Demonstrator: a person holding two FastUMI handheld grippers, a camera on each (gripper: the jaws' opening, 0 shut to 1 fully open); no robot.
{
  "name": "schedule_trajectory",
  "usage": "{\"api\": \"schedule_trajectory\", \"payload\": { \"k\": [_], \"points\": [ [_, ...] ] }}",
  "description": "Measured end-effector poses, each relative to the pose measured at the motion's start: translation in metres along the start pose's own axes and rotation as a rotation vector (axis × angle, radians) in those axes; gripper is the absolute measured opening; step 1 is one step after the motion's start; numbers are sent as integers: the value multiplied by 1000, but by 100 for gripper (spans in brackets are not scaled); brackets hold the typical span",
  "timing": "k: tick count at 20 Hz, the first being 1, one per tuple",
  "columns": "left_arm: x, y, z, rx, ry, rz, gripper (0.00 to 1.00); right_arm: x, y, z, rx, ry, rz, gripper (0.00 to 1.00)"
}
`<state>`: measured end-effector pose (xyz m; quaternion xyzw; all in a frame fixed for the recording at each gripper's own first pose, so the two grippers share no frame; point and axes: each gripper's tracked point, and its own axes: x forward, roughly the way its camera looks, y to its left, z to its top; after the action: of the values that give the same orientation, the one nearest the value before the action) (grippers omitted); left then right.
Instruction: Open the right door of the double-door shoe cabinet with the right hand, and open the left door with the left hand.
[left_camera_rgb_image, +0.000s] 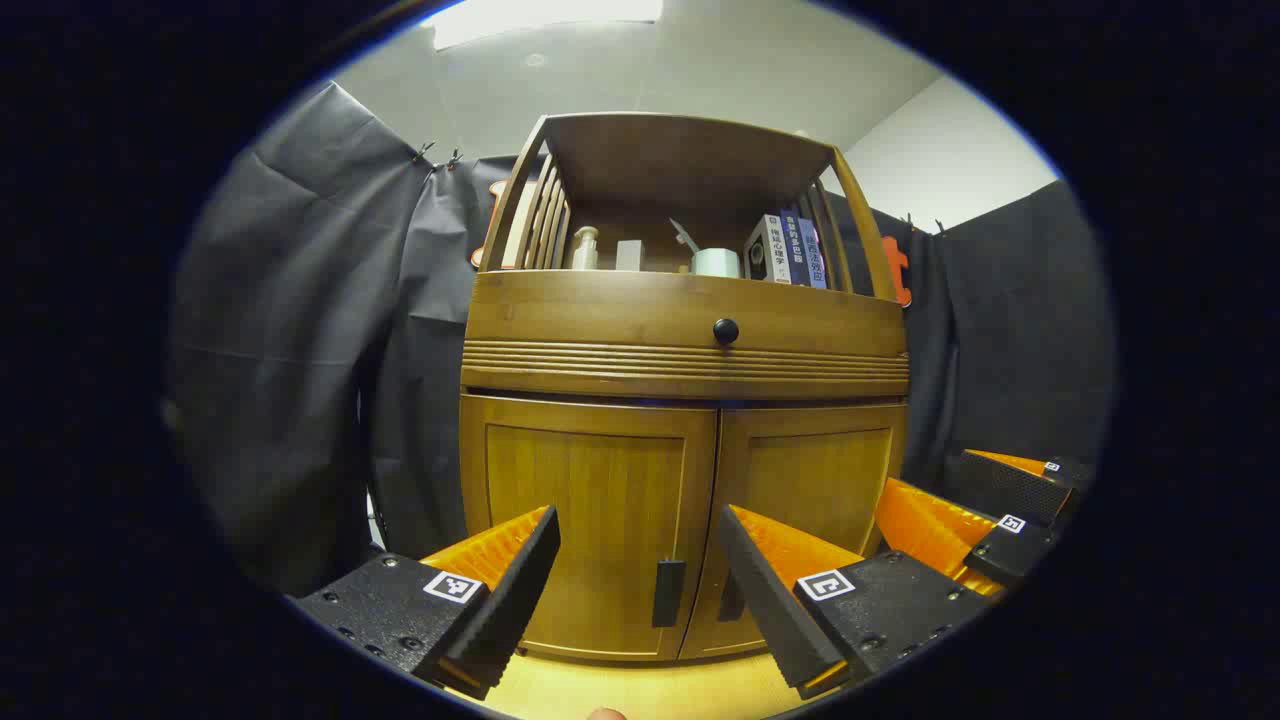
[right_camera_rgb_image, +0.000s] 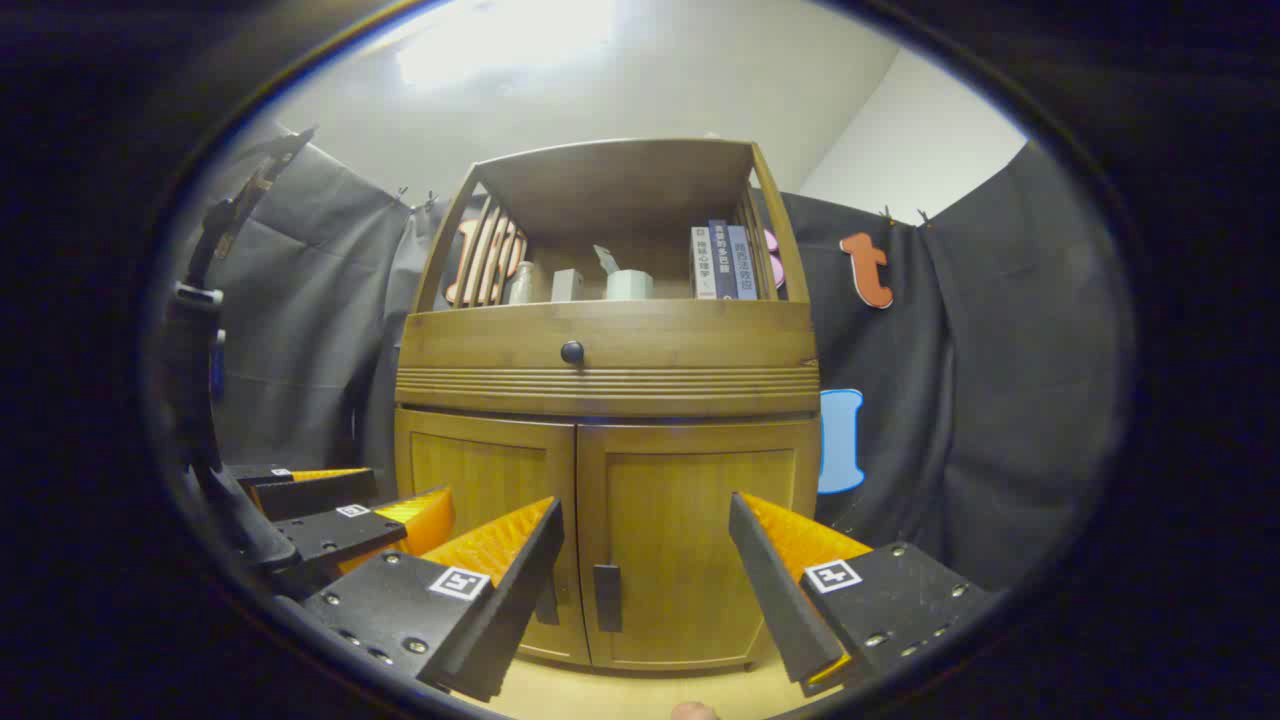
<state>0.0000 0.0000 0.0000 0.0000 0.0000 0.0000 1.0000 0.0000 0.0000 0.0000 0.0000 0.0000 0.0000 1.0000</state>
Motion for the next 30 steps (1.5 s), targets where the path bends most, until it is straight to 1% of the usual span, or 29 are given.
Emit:
{"api": "schedule_trajectory", "payload": {
  "k": [4,9,12,16,22,26,27,28,30],
  "points": [
    [1,-1,-1,-22,8,10,99,3,1,-1,10,5,12,99],
    [3,-4,-2,-25,18,13,98,4,-9,-6,24,19,-4,99],
    [3,-1,-4,-25,28,21,99,9,-11,-9,31,24,-11,99],
    [3,12,-1,-15,24,51,98,22,-12,-21,32,55,-27,98],
    [-9,56,5,10,15,133,98,53,-1,-60,65,133,-25,99],
    [-19,87,7,30,22,198,99,77,11,-104,5,199,-5,100],
    [-22,96,8,36,20,216,98,80,14,-119,-11,223,-5,99],
    [-25,104,10,41,19,236,98,87,17,-134,-19,245,-3,87],
    [-31,121,11,52,21,280,97,95,24,-163,-17,297,6,86]
  ]
}}
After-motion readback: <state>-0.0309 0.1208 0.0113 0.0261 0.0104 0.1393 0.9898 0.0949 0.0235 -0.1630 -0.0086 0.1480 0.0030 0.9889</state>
